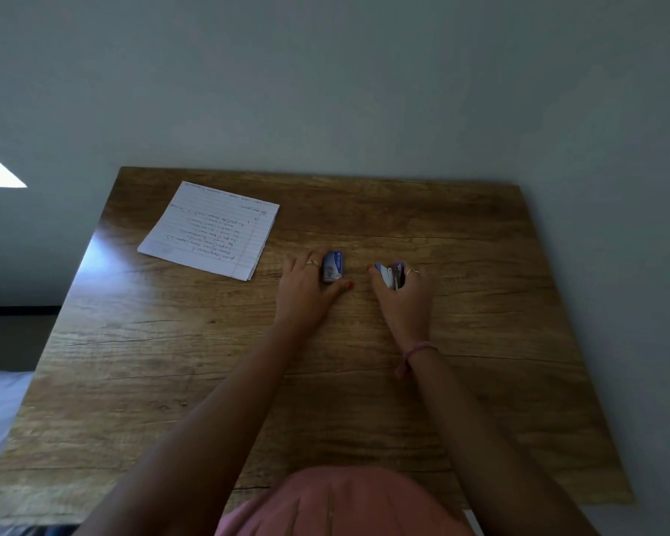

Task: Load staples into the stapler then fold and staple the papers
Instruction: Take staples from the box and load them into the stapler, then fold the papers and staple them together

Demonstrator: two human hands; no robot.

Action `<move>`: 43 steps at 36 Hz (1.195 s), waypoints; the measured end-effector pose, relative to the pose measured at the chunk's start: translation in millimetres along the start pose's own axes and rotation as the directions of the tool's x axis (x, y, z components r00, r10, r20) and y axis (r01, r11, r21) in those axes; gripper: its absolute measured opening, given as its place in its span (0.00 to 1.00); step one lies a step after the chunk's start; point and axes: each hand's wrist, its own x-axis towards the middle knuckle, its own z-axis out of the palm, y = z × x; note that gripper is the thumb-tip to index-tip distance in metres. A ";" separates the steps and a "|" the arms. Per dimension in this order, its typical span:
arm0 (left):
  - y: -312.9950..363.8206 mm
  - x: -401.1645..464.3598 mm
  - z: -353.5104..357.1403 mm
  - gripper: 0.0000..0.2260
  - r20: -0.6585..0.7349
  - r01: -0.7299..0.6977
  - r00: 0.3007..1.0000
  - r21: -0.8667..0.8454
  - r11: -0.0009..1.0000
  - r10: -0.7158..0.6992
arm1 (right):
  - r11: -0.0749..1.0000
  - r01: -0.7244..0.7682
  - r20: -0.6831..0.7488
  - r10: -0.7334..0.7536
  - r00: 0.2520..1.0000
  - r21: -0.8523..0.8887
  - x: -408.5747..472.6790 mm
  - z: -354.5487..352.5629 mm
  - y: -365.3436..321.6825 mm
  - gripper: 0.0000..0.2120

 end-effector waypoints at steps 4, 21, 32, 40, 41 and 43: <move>0.2 -1.3 -1.2 0.35 0.004 0.014 1.000 -0.070 0.997 -0.014 | 0.999 0.037 -0.017 -0.037 0.999 -0.033 -1.3 1.9 1.6 0.15; -31.6 -21.3 -41.4 0.27 -0.231 0.105 0.971 0.194 0.975 -0.059 | 0.997 0.019 -0.026 -0.021 0.999 -0.077 15.5 9.4 -4.3 0.25; -28.3 -33.6 -32.9 0.32 -0.015 0.217 0.975 0.250 0.944 -0.220 | 0.985 0.019 -0.023 -0.024 0.999 -0.173 17.1 8.9 -7.4 0.29; -17.4 -45.4 -41.5 0.28 -0.053 0.162 0.986 0.149 0.975 -0.156 | 0.975 0.008 -0.004 -0.010 1.000 -0.221 16.7 4.0 -21.2 0.30; -19.2 -45.4 -45.1 0.27 -0.084 0.167 0.984 0.123 0.978 -0.157 | 0.973 0.050 -0.024 -0.057 0.998 -0.227 14.0 3.6 -25.2 0.28; -25.4 -42.9 -54.9 0.25 -0.156 0.198 0.970 0.068 0.978 -0.186 | 0.970 0.146 -0.053 -0.159 0.986 -0.197 7.3 5.3 -36.4 0.26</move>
